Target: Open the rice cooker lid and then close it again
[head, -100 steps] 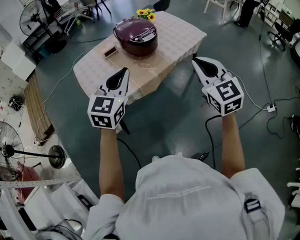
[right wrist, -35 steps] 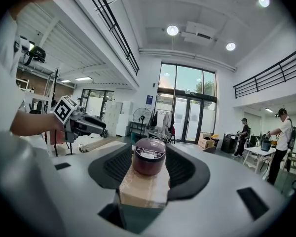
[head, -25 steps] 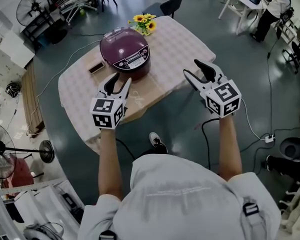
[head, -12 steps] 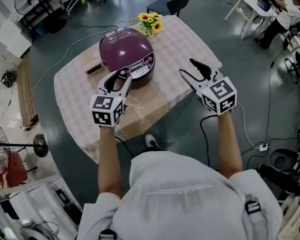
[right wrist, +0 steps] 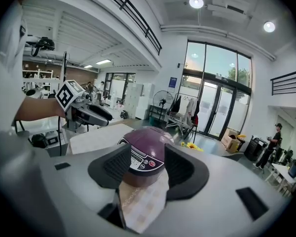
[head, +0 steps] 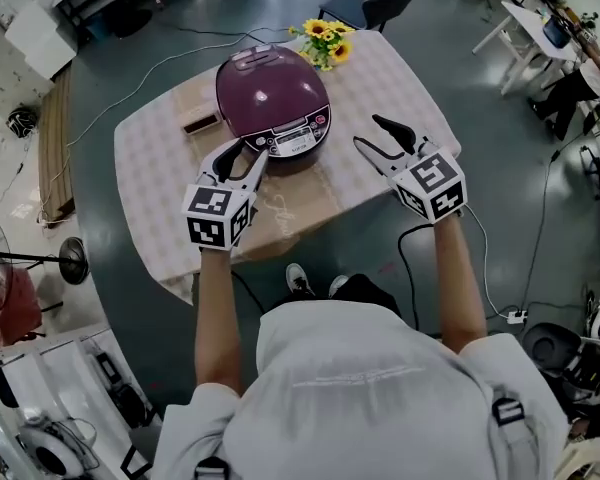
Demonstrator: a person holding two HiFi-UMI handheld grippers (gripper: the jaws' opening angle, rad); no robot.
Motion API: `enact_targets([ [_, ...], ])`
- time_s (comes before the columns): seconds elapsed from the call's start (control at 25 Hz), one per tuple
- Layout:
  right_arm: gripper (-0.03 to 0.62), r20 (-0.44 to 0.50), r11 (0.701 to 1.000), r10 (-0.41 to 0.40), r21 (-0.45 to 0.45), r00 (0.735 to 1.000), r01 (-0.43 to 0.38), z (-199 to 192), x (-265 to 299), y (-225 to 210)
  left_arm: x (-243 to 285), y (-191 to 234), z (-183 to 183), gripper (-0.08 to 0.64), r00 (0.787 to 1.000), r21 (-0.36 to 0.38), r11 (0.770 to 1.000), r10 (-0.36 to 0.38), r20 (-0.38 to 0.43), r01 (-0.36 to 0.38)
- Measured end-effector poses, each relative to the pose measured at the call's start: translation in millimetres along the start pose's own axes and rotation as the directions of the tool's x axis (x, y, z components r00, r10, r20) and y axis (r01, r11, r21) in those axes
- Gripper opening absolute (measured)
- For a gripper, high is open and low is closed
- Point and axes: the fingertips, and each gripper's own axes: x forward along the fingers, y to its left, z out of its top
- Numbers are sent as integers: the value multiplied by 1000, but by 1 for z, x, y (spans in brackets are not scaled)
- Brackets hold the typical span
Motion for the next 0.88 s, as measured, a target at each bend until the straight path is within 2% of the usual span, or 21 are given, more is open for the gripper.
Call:
enact_targets([
  [0.2, 221, 8, 995, 91, -35, 996, -90, 5, 29, 6, -4, 9, -9, 189, 999, -41, 998, 43, -12, -44],
  [0.4, 209, 5, 974, 213, -78, 977, -212, 7, 63, 11, -4, 19, -13, 189, 992, -79, 989, 124, -30, -126],
  [0.6, 198, -37, 925, 338, -175, 941, -339, 6, 96, 21, -8, 25, -17, 189, 976, -117, 969, 211, -51, -215],
  [0.76, 183, -81, 874, 431, -210, 899, -438, -2, 118, 31, -14, 25, -26, 189, 962, -147, 951, 262, -75, -271],
  [0.88, 176, -103, 843, 471, -238, 876, -481, -7, 136, 36, -15, 25, -29, 187, 952, -153, 941, 289, -96, -301],
])
